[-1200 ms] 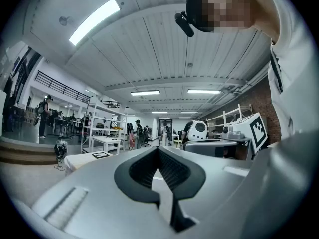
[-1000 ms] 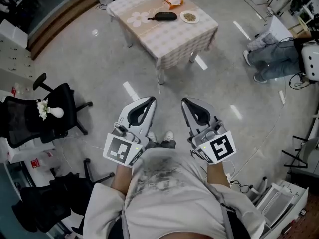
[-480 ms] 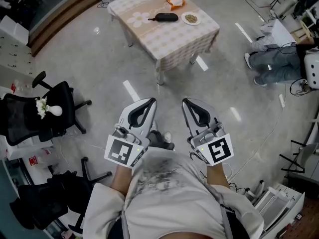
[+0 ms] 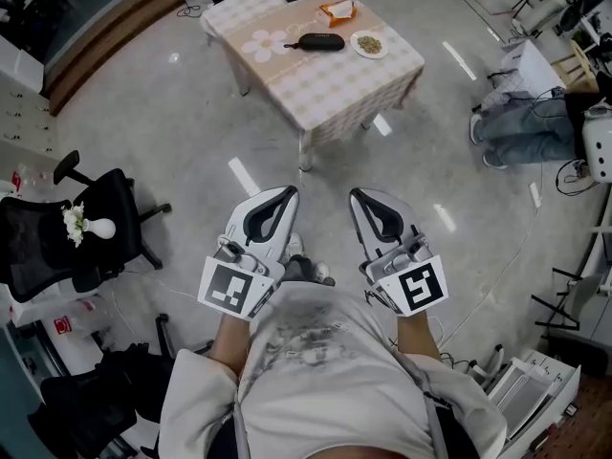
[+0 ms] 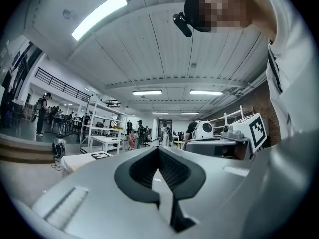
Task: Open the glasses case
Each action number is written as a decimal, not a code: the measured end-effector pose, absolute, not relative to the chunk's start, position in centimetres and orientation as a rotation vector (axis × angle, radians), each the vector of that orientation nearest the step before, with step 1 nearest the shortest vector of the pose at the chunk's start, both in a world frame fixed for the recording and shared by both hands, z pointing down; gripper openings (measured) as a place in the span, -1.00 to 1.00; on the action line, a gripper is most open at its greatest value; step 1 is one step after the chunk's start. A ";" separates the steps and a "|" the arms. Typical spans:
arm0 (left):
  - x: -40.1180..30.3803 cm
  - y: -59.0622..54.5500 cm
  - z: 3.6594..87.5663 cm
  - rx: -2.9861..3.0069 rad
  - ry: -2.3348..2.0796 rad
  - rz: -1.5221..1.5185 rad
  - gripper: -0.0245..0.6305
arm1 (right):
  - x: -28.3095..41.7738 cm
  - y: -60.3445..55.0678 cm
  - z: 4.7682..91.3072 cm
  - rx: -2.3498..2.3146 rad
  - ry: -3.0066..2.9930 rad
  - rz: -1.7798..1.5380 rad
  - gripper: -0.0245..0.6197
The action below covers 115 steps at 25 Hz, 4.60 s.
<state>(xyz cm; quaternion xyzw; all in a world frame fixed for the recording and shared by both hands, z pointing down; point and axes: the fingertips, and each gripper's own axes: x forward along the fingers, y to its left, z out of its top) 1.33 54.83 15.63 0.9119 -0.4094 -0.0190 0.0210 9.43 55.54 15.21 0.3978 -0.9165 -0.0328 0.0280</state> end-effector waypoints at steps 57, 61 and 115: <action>5.3 25.7 18.3 2.715 -1.357 0.097 -0.92 | 12.8 25.8 17.7 1.057 -2.861 0.028 -0.88; 4.8 23.8 19.3 2.701 -1.322 0.097 -0.92 | 12.2 23.6 18.4 1.065 -2.839 0.037 -0.88; 5.3 -2.0 37.8 2.472 -1.117 0.342 -0.92 | 12.9 -3.7 38.9 0.998 -2.436 0.345 -0.88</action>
